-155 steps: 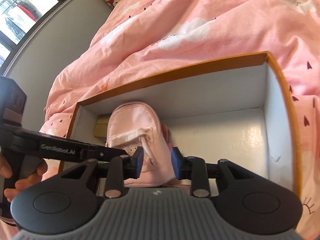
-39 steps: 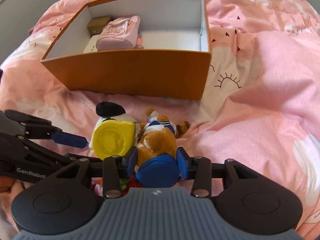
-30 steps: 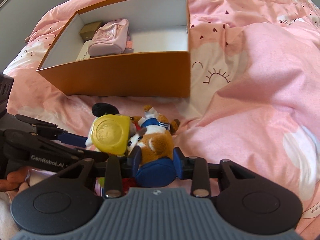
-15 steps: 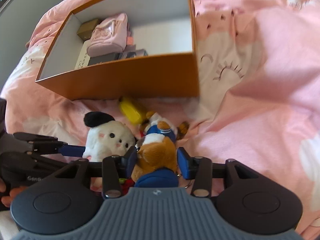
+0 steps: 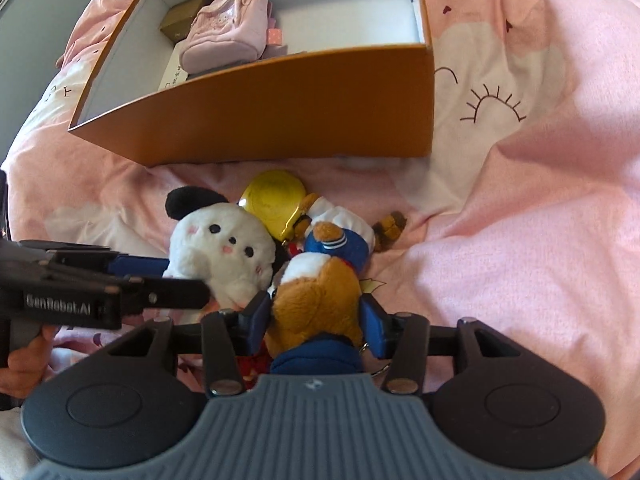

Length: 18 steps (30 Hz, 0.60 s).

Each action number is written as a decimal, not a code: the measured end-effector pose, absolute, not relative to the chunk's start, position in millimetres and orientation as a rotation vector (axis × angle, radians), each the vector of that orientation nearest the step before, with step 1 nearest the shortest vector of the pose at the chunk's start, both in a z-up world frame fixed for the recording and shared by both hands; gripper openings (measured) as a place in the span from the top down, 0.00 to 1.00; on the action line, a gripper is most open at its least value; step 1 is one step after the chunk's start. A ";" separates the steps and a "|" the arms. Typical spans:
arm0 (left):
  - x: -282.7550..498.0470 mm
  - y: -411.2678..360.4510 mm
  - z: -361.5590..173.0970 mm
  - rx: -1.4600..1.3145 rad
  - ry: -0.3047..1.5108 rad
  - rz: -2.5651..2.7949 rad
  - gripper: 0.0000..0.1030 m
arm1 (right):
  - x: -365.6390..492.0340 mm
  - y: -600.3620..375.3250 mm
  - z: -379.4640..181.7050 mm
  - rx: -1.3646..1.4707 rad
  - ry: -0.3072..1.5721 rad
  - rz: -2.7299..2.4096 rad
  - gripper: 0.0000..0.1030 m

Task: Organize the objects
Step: 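Lift the white plush with the left gripper while the right lifts the plush dog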

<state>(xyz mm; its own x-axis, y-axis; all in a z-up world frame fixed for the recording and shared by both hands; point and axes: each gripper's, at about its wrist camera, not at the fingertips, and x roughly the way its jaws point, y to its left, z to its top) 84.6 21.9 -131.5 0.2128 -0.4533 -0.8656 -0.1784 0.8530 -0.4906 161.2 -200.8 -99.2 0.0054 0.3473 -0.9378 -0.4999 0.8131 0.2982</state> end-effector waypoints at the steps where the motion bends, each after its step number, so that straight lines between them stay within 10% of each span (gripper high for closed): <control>1: 86.2 20.0 -132.5 -0.556 1.363 -0.202 0.30 | 161.2 -201.4 -100.8 -0.129 1.421 0.666 0.48; 18: 71.9 17.8 -114.5 -0.494 1.284 -0.253 0.37 | 146.7 -205.1 -84.3 -0.136 1.336 0.693 0.55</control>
